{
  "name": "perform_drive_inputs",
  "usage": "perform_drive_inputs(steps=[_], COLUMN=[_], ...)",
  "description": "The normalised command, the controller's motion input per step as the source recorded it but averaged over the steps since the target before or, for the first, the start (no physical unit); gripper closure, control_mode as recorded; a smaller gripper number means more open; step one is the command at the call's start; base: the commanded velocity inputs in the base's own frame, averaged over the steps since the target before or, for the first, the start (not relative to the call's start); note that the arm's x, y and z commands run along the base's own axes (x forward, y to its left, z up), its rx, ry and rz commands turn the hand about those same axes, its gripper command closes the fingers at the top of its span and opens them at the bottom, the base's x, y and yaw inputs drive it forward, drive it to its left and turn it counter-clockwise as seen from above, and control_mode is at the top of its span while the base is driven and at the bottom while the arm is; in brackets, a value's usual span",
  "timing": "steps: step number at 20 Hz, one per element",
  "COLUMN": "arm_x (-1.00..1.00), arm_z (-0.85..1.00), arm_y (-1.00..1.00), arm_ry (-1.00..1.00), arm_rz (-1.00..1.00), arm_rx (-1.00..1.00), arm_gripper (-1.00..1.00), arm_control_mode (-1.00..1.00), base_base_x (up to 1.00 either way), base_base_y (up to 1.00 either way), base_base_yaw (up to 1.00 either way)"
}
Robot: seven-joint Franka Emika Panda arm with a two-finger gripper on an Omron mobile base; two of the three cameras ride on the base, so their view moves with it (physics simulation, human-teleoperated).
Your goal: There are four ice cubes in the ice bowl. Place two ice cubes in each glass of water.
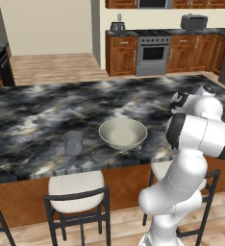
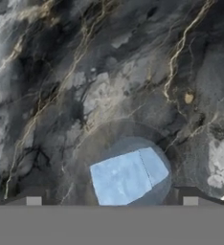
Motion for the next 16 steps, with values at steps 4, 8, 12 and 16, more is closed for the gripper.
perform_drive_inputs(steps=[4, 8, 12, 16], arm_x=[0.03, -0.01, -0.21, -0.44], arm_z=[0.59, 0.69, 0.33, 0.01], arm_y=[0.0, 0.0, 0.03, 0.29], arm_ry=[0.0, 0.02, 0.0, -0.03], arm_rz=[0.0, 0.0, 0.0, 0.0], arm_rx=[0.06, 0.02, 0.0, -0.05], arm_gripper=[-1.0, -1.0, -1.0, -1.0], arm_control_mode=[-1.0, -1.0, -1.0, -1.0], base_base_x=[0.0, 0.0, 0.0, 0.0], base_base_y=[0.0, 0.0, 0.0, 0.0], base_base_yaw=[0.0, 0.0, 0.0, 0.0])
